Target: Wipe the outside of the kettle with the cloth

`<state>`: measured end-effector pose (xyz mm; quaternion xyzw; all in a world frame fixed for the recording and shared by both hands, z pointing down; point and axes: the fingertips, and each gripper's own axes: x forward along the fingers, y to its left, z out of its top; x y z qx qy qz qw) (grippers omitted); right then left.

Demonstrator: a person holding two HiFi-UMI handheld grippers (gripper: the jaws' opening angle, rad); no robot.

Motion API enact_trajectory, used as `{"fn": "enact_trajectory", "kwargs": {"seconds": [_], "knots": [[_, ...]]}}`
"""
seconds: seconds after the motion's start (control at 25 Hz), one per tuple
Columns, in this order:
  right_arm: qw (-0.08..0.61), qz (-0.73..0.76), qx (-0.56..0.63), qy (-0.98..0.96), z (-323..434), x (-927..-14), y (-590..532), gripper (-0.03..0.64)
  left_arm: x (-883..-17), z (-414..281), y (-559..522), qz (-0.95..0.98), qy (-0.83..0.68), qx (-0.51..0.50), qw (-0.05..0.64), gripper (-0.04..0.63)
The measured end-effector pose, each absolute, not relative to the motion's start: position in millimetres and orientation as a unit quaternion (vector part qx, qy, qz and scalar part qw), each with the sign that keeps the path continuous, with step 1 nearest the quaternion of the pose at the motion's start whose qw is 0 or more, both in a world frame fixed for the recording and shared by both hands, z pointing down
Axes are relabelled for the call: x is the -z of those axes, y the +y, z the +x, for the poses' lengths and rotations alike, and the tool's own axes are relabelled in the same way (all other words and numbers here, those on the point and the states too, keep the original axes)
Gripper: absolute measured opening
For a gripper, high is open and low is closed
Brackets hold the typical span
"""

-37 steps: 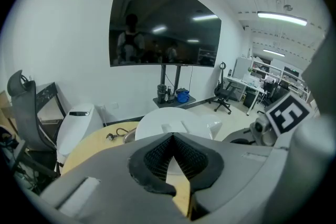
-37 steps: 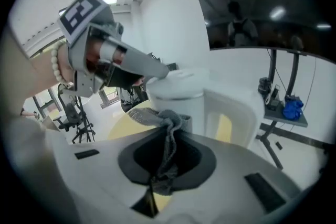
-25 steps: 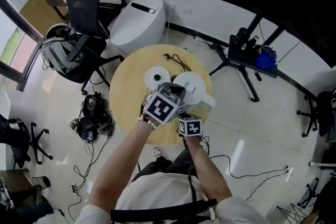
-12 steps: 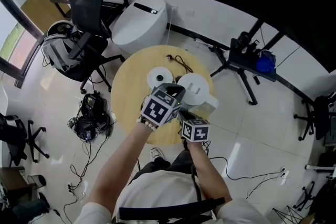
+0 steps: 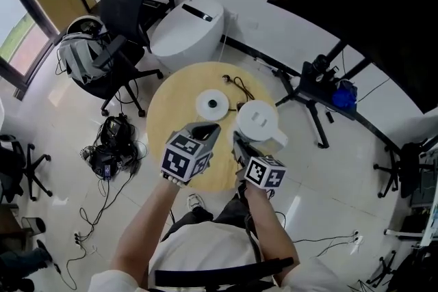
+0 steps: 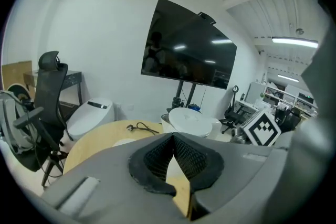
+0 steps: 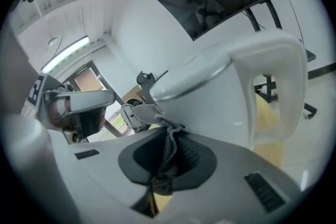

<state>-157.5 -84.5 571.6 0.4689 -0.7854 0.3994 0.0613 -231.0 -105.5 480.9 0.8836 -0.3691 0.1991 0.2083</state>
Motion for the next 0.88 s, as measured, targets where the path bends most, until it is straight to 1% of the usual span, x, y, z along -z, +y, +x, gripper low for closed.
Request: {"fn": "enact_trajectory", "kwargs": {"seconds": [0.24, 0.48, 0.6, 0.72, 0.88], "knots": [[0.110, 0.486, -0.435, -0.750, -166.4, -651.9, -87.5, 0.031, -495.9, -242.1, -78.8, 0.875, -0.374, -0.209, 0.223, 0.002], [0.116, 0.519, -0.476, -0.700, -176.1, -714.8, -93.7, 0.031, -506.7, -261.2, -60.0, 0.867, -0.381, -0.223, 0.232, 0.002], [0.085, 0.536, -0.503, -0.672, -178.9, -730.5, -98.3, 0.031, -513.0, -272.2, -52.3, 0.861, -0.385, -0.233, 0.236, 0.000], [0.026, 0.543, -0.535, -0.646, -180.8, -734.5, -107.4, 0.031, -517.1, -280.2, -50.8, 0.858, -0.389, -0.239, 0.236, 0.002], [-0.036, 0.551, -0.519, -0.653, -185.6, -701.2, -122.3, 0.031, -516.5, -290.9, -52.5, 0.857, -0.392, -0.239, 0.234, 0.000]]}}
